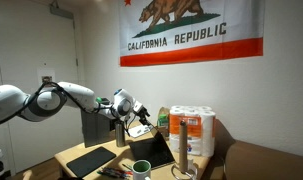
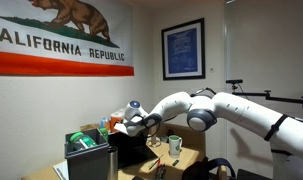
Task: Flip open the laptop
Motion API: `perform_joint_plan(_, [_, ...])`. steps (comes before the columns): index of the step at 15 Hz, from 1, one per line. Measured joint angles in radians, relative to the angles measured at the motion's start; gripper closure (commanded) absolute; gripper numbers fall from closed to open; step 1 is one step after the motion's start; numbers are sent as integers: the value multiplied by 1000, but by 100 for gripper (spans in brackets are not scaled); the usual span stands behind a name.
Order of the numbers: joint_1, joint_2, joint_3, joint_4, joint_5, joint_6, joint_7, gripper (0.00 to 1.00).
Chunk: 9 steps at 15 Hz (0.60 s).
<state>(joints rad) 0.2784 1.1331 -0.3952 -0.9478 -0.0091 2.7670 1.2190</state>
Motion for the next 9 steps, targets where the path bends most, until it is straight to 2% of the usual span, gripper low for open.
perform_joint_plan(6, [8,-29,3,-35,-27,0,-2,0])
perform_joint_plan(9, [7,-91,46,-95,-27,0,-47,0])
